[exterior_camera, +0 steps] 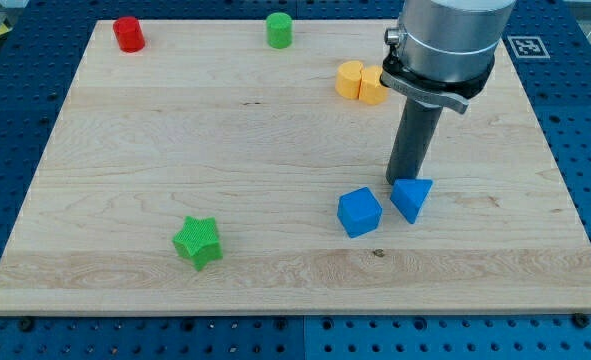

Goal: Push blue triangle closer to blue cube

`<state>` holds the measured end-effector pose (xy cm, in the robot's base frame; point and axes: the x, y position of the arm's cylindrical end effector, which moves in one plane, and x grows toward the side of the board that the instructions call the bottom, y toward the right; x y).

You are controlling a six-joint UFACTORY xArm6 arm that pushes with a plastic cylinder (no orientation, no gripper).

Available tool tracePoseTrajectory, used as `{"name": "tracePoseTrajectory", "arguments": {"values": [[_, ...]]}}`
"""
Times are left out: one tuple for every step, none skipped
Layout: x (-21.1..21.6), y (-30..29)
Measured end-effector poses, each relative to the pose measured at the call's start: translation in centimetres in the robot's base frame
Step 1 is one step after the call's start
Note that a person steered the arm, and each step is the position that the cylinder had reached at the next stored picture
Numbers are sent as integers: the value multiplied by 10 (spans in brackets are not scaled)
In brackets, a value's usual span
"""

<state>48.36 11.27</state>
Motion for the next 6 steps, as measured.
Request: {"name": "tracePoseTrajectory", "arguments": {"values": [[0,32],[3,74],[14,71],[14,52],[15,31],[15,23]]}}
